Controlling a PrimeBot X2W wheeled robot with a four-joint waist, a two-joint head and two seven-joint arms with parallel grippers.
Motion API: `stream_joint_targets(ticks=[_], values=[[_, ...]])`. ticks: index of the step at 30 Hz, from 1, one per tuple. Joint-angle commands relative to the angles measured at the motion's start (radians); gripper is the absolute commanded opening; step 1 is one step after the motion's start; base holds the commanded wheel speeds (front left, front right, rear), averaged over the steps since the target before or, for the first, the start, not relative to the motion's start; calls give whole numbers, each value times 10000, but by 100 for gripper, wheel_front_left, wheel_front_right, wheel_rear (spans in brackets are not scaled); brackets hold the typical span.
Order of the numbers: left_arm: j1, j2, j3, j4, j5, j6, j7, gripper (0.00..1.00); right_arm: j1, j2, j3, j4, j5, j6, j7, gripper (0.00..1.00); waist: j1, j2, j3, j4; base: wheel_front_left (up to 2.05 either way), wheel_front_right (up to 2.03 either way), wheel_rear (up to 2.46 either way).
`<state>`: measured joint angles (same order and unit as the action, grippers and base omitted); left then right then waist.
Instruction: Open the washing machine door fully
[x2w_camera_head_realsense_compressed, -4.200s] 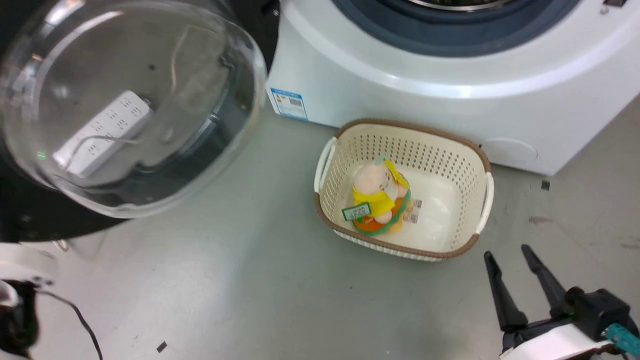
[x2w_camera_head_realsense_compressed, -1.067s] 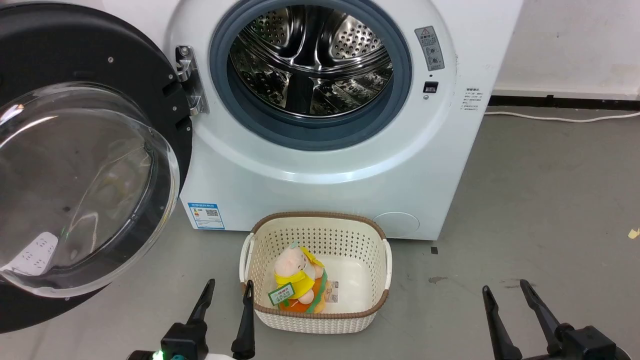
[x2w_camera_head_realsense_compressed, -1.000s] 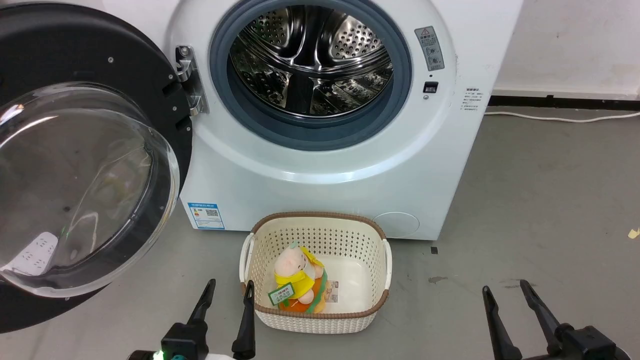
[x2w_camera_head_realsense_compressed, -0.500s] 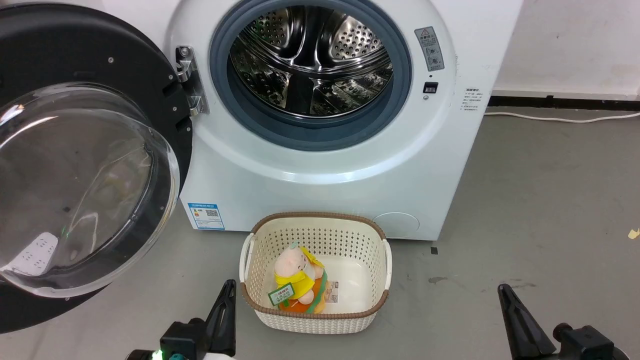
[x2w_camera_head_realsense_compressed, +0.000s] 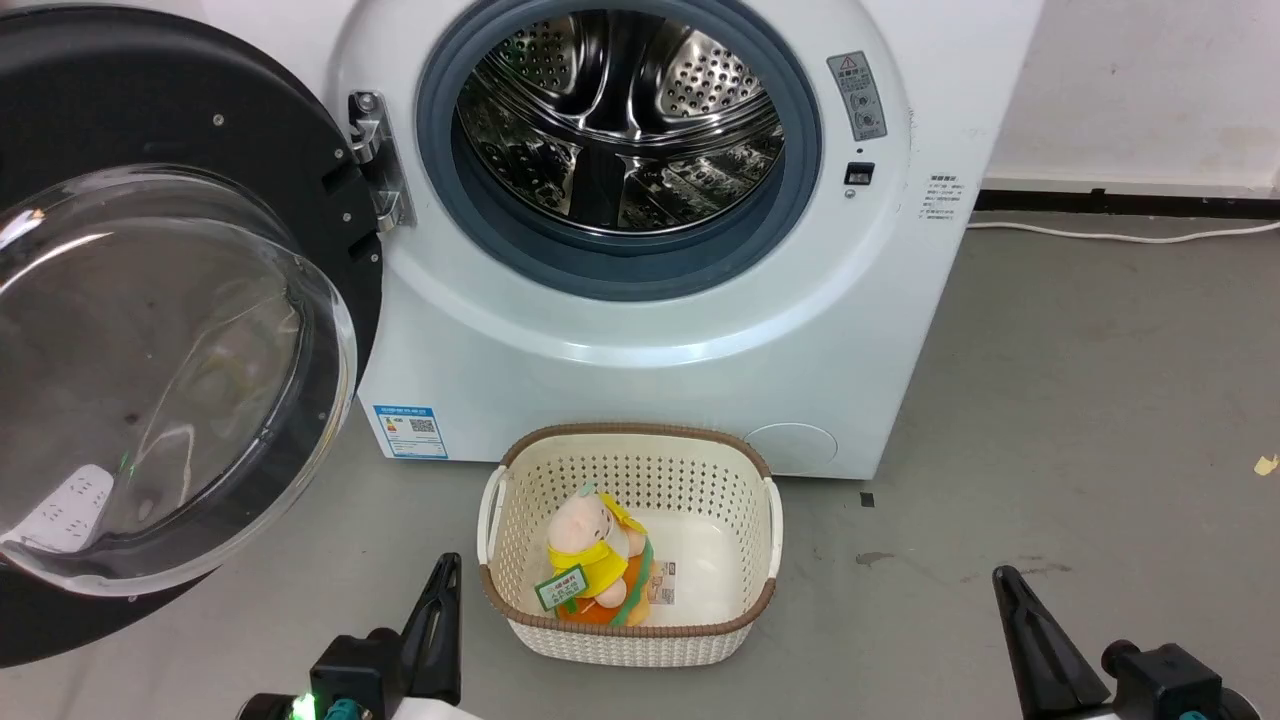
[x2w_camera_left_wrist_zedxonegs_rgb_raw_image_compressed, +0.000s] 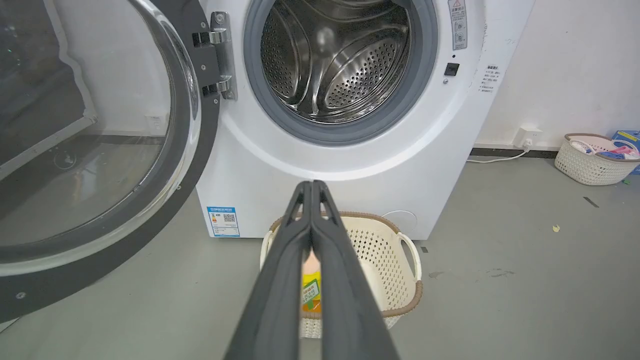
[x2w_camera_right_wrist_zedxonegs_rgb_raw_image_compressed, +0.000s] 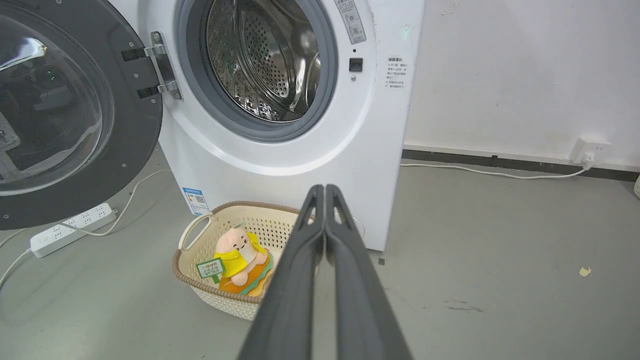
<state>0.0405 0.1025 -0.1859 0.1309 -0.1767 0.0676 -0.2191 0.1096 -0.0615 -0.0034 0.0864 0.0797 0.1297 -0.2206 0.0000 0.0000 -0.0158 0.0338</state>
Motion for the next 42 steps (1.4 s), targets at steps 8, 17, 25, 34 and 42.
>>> stream_joint_targets(ticks=[8,17,25,34,42], values=[[-90,-97,166,-150,231,-79,209,0,-214,25,2,-123,-108,2,216,0,0,0,12,-27,0,0,0],[-120,-136,323,-258,374,-135,393,0,-296,33,5,-192,-172,3,400,0,0,0,26,-56,0,0,0],[-149,-176,480,-366,517,-190,577,0,-378,41,8,-261,-236,4,585,0,0,0,40,-85,0,0,0],[-178,-215,637,-473,659,-245,761,0,-460,49,10,-329,-300,4,770,0,0,0,53,-114,0,0,0],[-204,-250,777,-568,786,-295,924,0,-532,57,13,-390,-357,5,934,0,0,0,65,-139,0,0,0]])
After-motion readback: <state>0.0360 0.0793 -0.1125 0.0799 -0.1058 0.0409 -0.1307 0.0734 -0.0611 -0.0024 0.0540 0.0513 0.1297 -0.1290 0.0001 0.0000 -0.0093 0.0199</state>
